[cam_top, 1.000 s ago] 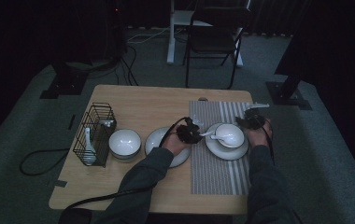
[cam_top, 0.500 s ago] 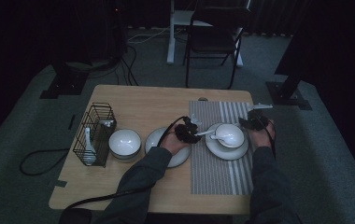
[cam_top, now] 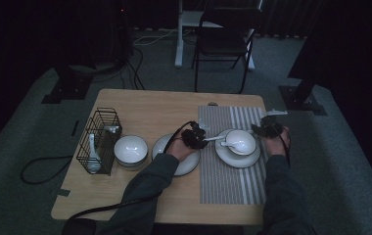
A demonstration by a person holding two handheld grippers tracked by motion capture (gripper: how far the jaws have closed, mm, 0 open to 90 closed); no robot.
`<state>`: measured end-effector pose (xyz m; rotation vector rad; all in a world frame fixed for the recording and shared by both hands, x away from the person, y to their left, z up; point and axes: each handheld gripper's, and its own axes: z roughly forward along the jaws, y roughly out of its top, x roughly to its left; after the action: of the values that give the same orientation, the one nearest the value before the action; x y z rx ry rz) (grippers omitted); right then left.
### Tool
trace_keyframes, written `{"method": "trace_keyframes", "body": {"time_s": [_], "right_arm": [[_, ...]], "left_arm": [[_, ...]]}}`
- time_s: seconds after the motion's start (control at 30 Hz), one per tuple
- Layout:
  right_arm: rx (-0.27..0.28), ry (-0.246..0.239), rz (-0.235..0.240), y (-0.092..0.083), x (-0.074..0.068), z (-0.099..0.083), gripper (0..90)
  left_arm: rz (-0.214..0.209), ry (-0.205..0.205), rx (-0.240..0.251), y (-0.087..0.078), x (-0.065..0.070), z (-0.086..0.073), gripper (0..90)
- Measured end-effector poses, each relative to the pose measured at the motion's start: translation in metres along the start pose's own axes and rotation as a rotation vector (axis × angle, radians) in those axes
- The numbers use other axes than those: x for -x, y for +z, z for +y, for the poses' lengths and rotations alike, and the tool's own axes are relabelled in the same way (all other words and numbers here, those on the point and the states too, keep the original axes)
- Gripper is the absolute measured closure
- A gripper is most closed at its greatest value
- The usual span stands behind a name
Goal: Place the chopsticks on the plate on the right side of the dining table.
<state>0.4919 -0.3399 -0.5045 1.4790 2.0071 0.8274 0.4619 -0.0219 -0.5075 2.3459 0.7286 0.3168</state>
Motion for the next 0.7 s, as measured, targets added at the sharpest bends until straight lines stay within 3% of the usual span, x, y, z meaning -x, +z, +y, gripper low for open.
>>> {"method": "trace_keyframes", "body": {"time_s": [0.7], "right_arm": [[-0.001,0.003,0.007,-0.006,0.0042,-0.006,50.7]], "left_arm": [[0.011,-0.071,0.001,0.0064,-0.0092,-0.0008,72.0]]}}
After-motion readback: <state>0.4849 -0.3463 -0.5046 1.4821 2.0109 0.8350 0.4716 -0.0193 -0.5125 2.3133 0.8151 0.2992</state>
